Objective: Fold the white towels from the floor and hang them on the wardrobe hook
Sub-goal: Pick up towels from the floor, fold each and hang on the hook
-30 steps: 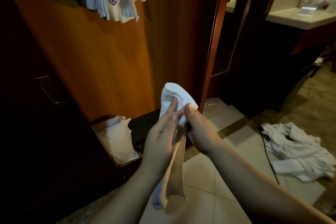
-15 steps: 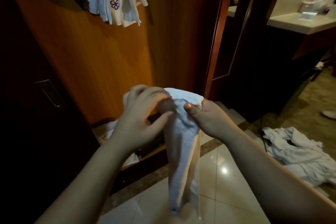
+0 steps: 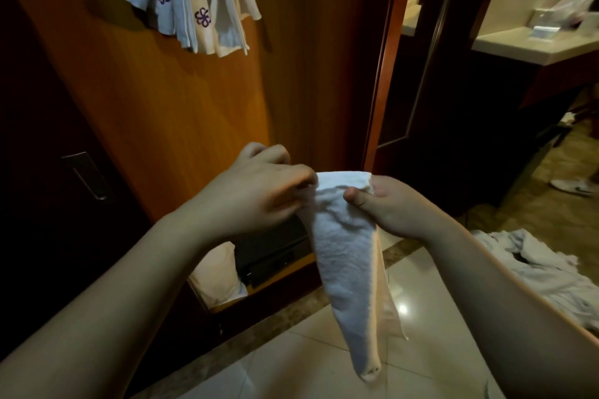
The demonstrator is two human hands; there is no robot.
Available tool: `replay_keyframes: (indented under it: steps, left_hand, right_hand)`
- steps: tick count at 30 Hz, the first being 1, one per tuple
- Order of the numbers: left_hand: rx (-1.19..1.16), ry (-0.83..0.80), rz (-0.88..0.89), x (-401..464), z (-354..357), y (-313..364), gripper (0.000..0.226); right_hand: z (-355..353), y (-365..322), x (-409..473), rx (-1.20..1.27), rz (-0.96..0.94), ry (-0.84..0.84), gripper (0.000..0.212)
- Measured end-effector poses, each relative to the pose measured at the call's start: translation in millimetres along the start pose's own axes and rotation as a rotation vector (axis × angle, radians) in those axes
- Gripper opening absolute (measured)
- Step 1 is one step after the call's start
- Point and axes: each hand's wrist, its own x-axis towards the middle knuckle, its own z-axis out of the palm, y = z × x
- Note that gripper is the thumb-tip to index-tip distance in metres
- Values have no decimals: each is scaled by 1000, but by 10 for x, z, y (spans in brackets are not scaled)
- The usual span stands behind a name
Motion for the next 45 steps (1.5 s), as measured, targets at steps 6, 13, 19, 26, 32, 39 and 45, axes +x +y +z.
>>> replay_keyframes:
  steps: [6,13,19,26,32,39,45]
  left_hand:
    - [-60,35,9,-2,-78,-76,37]
    - [-769,413,-223,69,65,99,47]
    - [-1468,88,-543,155,106,77,62]
    - [-1517,257,-579,246,66,121,13]
    - [-1596,306,-581,402,-33,-60,21]
    - [-1735,204,-469,508,-147,-309,24]
    - [-1768,196,-460,576,-227,-397,35]
  right_hand:
    - [-143,54,-73,-39,1,-44,95]
    - [-119,-85,30,181,-93,135,90]
    - [-89,-242,155,251,-131,297,71]
    - [-5,-113,306,715,-90,235,81]
    - [572,567,367,1043,311,4,58]
    - [909,731,325,1082,454,17,70]
    - [908,689,273,1197,365,-2,85]
